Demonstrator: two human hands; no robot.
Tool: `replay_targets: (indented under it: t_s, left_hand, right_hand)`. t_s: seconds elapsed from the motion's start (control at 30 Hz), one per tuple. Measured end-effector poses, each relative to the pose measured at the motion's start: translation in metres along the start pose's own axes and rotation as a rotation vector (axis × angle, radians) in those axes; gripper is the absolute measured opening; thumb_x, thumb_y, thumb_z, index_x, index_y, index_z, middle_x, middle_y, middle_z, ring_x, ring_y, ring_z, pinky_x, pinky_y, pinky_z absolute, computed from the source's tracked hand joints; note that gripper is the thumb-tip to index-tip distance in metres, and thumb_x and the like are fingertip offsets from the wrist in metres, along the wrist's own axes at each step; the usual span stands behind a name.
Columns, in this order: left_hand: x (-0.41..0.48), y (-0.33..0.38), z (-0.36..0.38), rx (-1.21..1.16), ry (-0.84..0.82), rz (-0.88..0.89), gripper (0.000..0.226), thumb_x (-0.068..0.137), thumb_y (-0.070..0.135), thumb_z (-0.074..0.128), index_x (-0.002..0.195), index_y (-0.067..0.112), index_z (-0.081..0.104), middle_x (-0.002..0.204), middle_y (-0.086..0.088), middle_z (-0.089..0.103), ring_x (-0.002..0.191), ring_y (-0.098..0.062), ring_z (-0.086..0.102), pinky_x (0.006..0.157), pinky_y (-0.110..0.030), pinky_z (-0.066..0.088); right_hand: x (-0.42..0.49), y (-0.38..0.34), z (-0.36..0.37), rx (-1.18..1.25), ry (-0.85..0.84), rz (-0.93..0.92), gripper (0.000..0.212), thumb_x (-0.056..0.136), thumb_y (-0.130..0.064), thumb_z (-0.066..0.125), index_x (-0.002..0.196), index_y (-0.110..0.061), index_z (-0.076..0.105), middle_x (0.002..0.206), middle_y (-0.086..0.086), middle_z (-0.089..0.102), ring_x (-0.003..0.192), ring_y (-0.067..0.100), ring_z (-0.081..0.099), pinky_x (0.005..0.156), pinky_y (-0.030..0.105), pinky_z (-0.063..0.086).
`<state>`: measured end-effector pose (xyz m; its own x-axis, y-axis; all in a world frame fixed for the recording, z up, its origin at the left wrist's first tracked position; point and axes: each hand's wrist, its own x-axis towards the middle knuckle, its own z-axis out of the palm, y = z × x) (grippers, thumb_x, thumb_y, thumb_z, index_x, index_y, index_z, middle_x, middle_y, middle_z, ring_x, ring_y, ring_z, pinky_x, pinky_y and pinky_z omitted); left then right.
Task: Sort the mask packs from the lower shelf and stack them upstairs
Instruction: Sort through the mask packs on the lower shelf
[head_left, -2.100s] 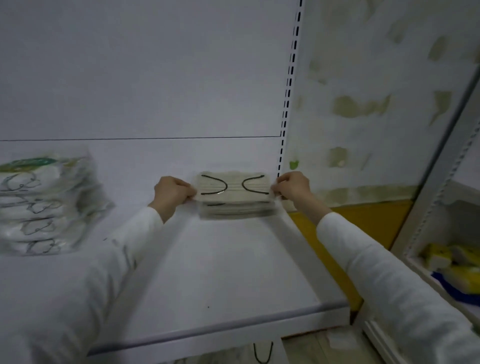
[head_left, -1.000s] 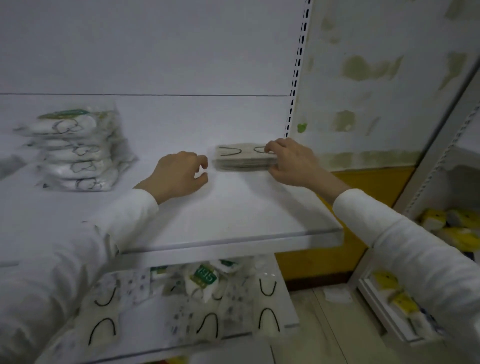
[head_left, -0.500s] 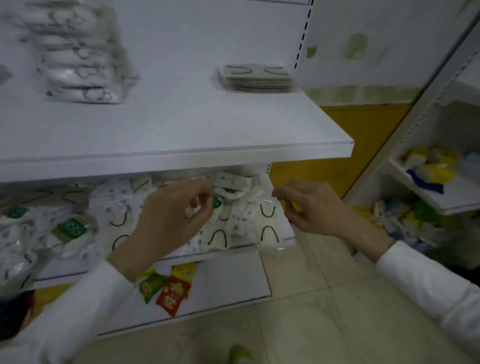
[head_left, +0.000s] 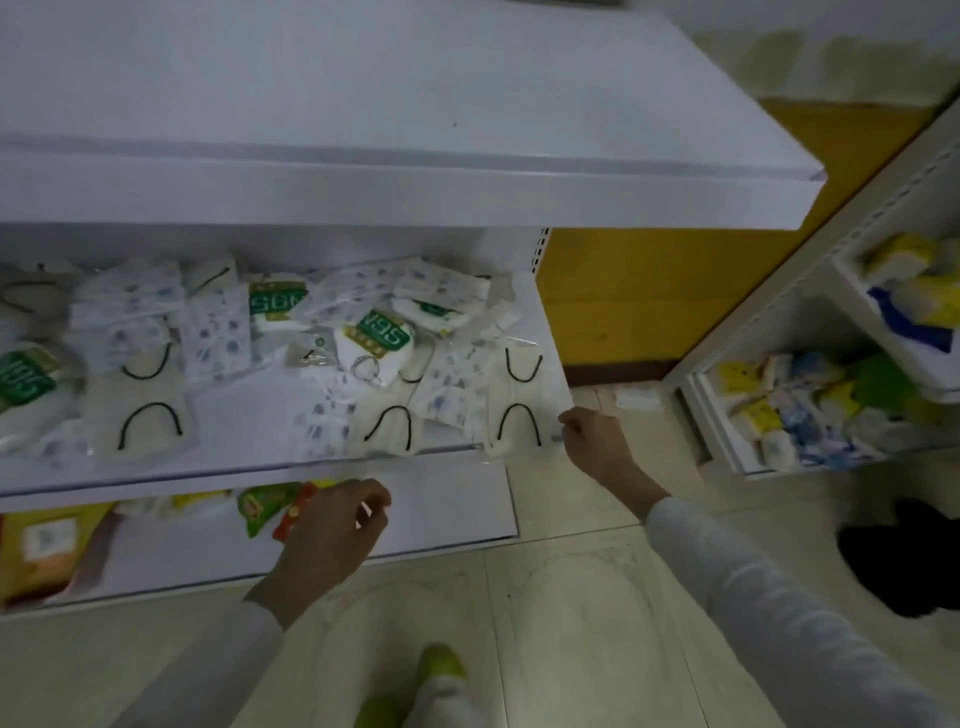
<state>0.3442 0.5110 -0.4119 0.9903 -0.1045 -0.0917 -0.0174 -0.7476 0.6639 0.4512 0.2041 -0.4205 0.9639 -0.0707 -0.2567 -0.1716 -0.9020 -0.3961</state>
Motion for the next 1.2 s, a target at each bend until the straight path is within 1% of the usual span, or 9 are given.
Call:
replay_targets:
  t_s: [0.23,0.33,0.4,0.47,0.67,0.83,1.03,1.13,1.2]
  left_hand:
    - [-0.001,0.007,0.035,-0.057,-0.023,0.007,0.017,0.08,0.001,0.066,0.084,0.017,0.067,0.074,0.011,0.061,0.088,0.001,0.055,0.059,-0.022,0.05]
    - [-0.001,0.003,0.037,-0.047,-0.033,0.013,0.016,0.081,0.002,0.065,0.085,0.017,0.067,0.078,0.007,0.065,0.089,0.001,0.055,0.058,-0.011,0.045]
    - [0.0,0.001,0.036,-0.046,-0.04,-0.015,0.016,0.082,0.003,0.065,0.085,0.018,0.067,0.079,0.007,0.065,0.087,0.001,0.056,0.059,-0.008,0.044]
    - [0.001,0.001,0.036,-0.052,-0.042,-0.046,0.014,0.084,0.004,0.064,0.086,0.018,0.067,0.079,0.01,0.064,0.078,-0.003,0.059,0.059,-0.007,0.044]
    - [0.013,0.007,0.04,-0.16,-0.057,-0.08,0.019,0.086,0.004,0.062,0.083,0.023,0.065,0.076,0.021,0.062,0.088,0.0,0.057,0.063,-0.009,0.046]
    - [0.03,0.026,0.044,-0.457,-0.077,-0.234,0.021,0.093,0.007,0.054,0.083,0.022,0.065,0.082,0.006,0.069,0.076,-0.009,0.064,0.062,-0.015,0.051]
    - [0.058,0.048,0.031,-1.225,-0.122,-0.644,0.022,0.091,0.031,0.055,0.104,0.015,0.062,0.103,-0.008,0.067,0.095,-0.025,0.063,0.088,-0.044,0.049]
    - [0.051,0.038,0.023,-1.314,-0.007,-0.663,0.041,0.07,0.03,0.076,0.108,0.016,0.065,0.102,-0.005,0.071,0.096,-0.025,0.066,0.089,-0.043,0.05]
    - [0.04,0.024,0.015,-1.179,0.125,-0.612,0.033,0.077,0.017,0.073,0.11,0.018,0.065,0.099,0.001,0.073,0.093,-0.017,0.068,0.083,-0.035,0.053]
  right_hand:
    - [0.027,-0.014,0.042,0.627,-0.014,0.571,0.052,0.09,-0.027,0.06,0.129,0.0,0.037,0.118,0.019,0.055,0.082,0.032,0.066,0.066,0.04,0.058]
    - [0.032,-0.014,0.043,0.749,-0.008,0.618,0.044,0.083,-0.02,0.069,0.115,0.005,0.051,0.1,0.015,0.057,0.063,0.022,0.058,0.072,0.039,0.057]
    - [0.033,-0.014,0.038,0.808,-0.055,0.613,0.018,0.082,-0.015,0.069,0.082,-0.001,0.057,0.079,0.012,0.056,0.061,0.022,0.05,0.058,0.031,0.049]
    - [0.031,-0.012,0.032,0.798,-0.071,0.591,0.022,0.086,-0.01,0.065,0.068,-0.009,0.052,0.072,0.01,0.052,0.059,0.02,0.045,0.052,0.028,0.038]
    - [0.019,0.002,0.018,0.527,0.22,0.325,0.014,0.092,-0.012,0.049,0.08,-0.01,0.055,0.071,0.006,0.055,0.069,0.023,0.049,0.062,0.03,0.04]
    - [-0.005,-0.004,0.007,0.823,0.343,0.153,0.03,0.094,-0.01,0.049,0.066,-0.021,0.043,0.06,-0.002,0.041,0.061,0.016,0.038,0.059,0.029,0.033]
    - [-0.056,-0.056,0.019,1.114,0.038,-0.009,0.027,0.095,-0.004,0.052,0.07,-0.014,0.045,0.058,-0.009,0.04,0.054,0.008,0.037,0.048,0.02,0.036]
    - [-0.074,-0.084,0.047,1.051,-0.14,-0.047,0.021,0.095,-0.007,0.055,0.076,-0.016,0.051,0.053,-0.015,0.044,0.05,0.002,0.041,0.049,0.018,0.038]
    - [-0.079,-0.101,0.061,0.956,-0.237,-0.055,0.012,0.093,-0.014,0.059,0.081,-0.018,0.059,0.055,-0.016,0.052,0.051,-0.002,0.046,0.053,0.015,0.042]
